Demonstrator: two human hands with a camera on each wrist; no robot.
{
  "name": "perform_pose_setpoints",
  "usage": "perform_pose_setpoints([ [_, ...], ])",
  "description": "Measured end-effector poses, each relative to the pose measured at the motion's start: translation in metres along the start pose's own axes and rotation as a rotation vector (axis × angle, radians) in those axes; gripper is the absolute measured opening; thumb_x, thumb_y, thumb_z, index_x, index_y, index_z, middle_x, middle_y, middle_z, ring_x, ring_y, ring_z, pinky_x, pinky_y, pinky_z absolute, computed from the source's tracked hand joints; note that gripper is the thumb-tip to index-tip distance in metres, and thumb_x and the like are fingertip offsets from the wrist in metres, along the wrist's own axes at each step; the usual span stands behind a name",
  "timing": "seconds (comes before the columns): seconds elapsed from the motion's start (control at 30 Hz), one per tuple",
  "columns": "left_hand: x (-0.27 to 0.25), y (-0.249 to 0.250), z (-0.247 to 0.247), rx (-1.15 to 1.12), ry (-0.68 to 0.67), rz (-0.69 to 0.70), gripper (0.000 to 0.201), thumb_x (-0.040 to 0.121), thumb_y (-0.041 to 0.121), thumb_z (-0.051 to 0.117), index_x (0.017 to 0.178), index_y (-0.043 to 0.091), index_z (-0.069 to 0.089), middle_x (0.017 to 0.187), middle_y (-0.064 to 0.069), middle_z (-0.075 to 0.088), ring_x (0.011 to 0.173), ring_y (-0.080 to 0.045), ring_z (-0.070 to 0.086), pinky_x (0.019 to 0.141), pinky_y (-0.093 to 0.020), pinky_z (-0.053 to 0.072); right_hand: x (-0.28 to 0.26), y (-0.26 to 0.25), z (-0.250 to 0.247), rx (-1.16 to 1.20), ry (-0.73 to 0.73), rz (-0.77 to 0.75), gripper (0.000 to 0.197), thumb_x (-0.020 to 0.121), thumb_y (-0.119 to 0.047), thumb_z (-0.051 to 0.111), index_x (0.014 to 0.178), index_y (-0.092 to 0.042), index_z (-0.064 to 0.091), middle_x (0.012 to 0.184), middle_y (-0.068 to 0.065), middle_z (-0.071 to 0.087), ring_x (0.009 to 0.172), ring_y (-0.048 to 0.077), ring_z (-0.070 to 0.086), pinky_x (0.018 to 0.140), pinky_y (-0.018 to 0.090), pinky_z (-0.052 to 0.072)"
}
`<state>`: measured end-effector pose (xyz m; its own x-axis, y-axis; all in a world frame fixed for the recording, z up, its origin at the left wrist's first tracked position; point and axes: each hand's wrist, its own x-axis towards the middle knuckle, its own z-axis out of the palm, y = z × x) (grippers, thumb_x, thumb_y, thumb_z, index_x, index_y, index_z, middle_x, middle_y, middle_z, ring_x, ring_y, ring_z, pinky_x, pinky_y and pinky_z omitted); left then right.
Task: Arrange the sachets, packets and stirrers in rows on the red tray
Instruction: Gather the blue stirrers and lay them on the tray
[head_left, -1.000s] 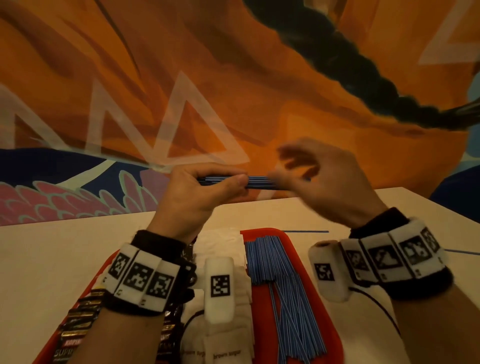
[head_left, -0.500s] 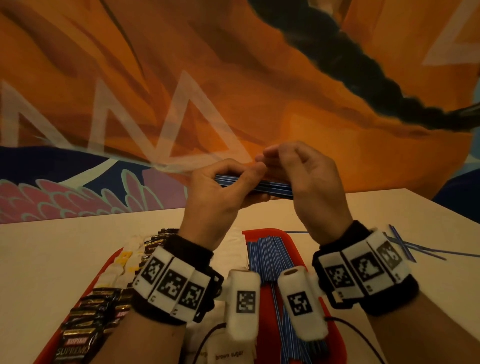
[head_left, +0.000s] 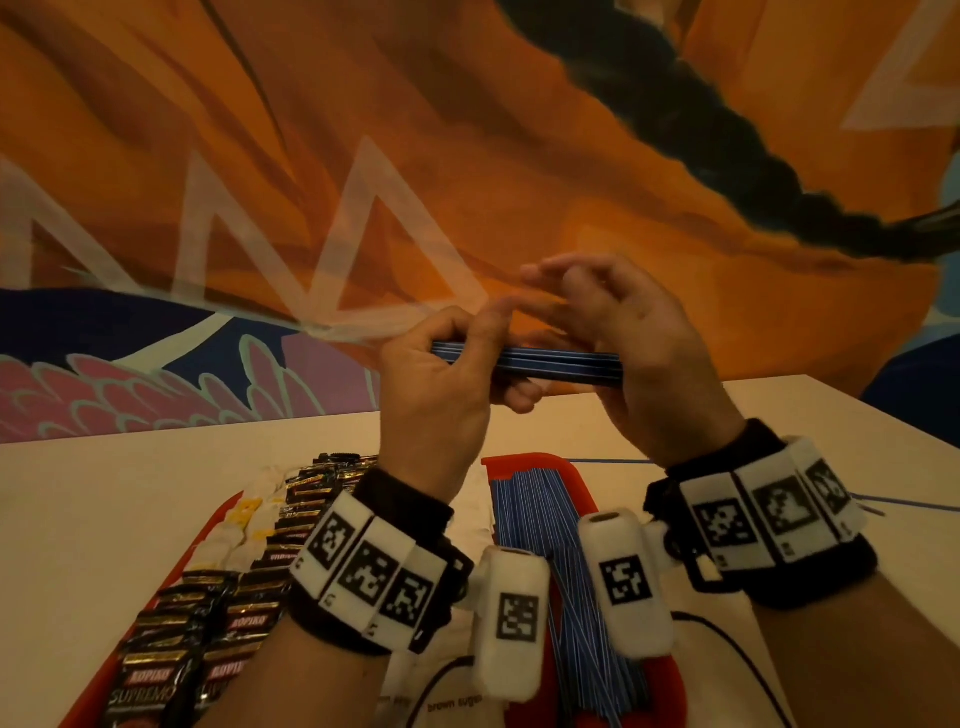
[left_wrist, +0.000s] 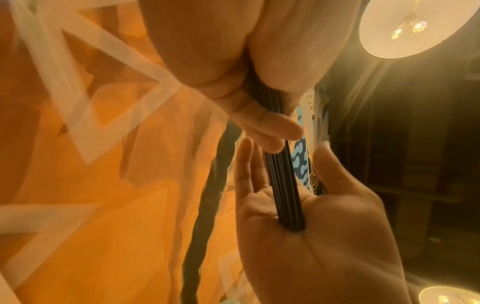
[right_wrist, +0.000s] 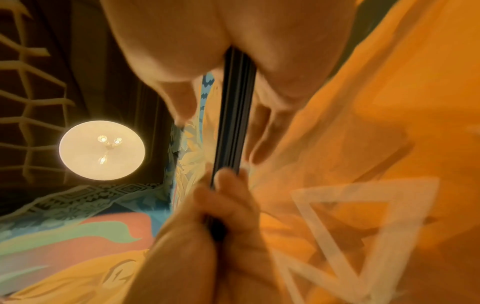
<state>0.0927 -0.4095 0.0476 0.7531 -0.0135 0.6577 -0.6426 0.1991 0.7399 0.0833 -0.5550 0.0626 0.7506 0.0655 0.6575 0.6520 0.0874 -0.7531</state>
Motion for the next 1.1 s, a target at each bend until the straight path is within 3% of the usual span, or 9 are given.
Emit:
perform_pose_setpoints([
  [0.13,0.005,0.002,-0.006,0.065,0.055,0.053,0.024,0.095,0.017,0.059,0.076,0.004,0.06,0.059,-0.003,0.066,0.043,-0.014,0.062,0.042,-0.022,0.053,-0.002,-0.012,-0.016,-0.538,-0.348,0.187,0.052,0.077,-0.039,0.08,0.122,-0.038,0.055,0.119,-0.019,0.062,0.103,-0.003,0.063,0.082,0.021,0.055],
  [0.3,0.007,0.0,-0.011,0.155,0.059,0.048,0.034,0.1,0.025,0.054,0.079,-0.001,0.059,0.059,-0.01,0.067,0.042,-0.019,0.063,0.039,-0.022,0.05,-0.005,-0.008,-0.006,-1.0,-0.344,0.285,0.01,0.094,-0.032,0.065,0.099,-0.027,0.071,0.07,-0.005,0.07,0.058,0.006,0.068,0.057,0.023,0.057],
  [0.4,0.01,0.0,-0.014,0.212,0.129,-0.012,0.046,0.104,0.034,0.045,0.076,0.0,0.057,0.049,-0.007,0.061,0.037,-0.016,0.057,0.034,-0.021,0.043,-0.007,-0.001,0.005,-1.116,-0.307,0.298,0.016,0.096,-0.038,0.06,0.095,-0.026,0.07,0.076,-0.001,0.065,0.063,0.018,0.067,0.063,0.038,0.059],
  [0.53,0.01,-0.002,-0.017,0.33,0.174,0.02,0.046,0.106,0.033,0.041,0.074,0.003,0.055,0.043,-0.004,0.053,0.031,-0.012,0.05,0.03,-0.019,0.034,-0.011,0.004,0.014,-1.183,-0.302,0.26,0.012,0.094,-0.039,0.062,0.096,-0.029,0.069,0.079,-0.004,0.061,0.065,0.015,0.059,0.057,0.033,0.051],
  [0.7,0.005,-0.007,-0.013,0.272,0.179,-0.033,0.044,0.105,0.033,0.044,0.072,0.005,0.054,0.044,-0.001,0.053,0.032,-0.015,0.052,0.03,-0.021,0.033,-0.02,0.012,0.012,-1.207,-0.281,0.353,0.013,0.095,-0.031,0.054,0.1,-0.021,0.061,0.092,0.005,0.058,0.075,0.025,0.061,0.066,0.04,0.054],
  [0.83,-0.003,-0.014,-0.006,0.06,0.159,-0.311,0.044,0.099,0.051,0.049,0.097,0.007,0.053,0.063,-0.003,0.064,0.041,-0.016,0.055,0.034,-0.024,0.038,-0.029,0.017,0.008,-1.204,-0.238,0.425,0.013,0.096,-0.029,0.053,0.102,-0.02,0.06,0.097,0.007,0.056,0.078,0.026,0.057,0.066,0.035,0.046],
  [0.93,-0.019,-0.011,0.002,-0.014,0.051,-0.567,0.061,0.091,0.064,0.05,0.115,0.008,0.054,0.087,-0.012,0.067,0.047,-0.016,0.055,0.04,-0.025,0.041,-0.034,0.02,0.005,-1.209,-0.161,0.497,0.014,0.096,-0.029,0.053,0.106,-0.02,0.058,0.096,0.006,0.053,0.081,0.029,0.059,0.076,0.041,0.052],
  [1.03,-0.037,-0.006,0.014,-0.036,-0.054,-0.637,0.046,0.099,0.047,0.052,0.111,0.003,0.056,0.088,-0.012,0.061,0.048,-0.016,0.052,0.042,-0.023,0.041,-0.04,0.017,0.008,-1.211,-0.15,0.574,0.012,0.094,-0.028,0.054,0.093,-0.017,0.055,0.095,0.01,0.059,0.08,0.031,0.063,0.076,0.043,0.056],
  [1.1,-0.042,-0.006,0.017,0.0,-0.036,-0.657,0.032,0.104,0.035,0.049,0.103,0.003,0.054,0.069,-0.009,0.057,0.045,-0.016,0.048,0.041,-0.024,0.038,-0.047,0.015,0.015,-1.248,-0.198,0.605,0.016,0.093,-0.025,0.055,0.082,-0.016,0.049,0.093,0.01,0.057,0.081,0.031,0.062,0.072,0.039,0.053],
])
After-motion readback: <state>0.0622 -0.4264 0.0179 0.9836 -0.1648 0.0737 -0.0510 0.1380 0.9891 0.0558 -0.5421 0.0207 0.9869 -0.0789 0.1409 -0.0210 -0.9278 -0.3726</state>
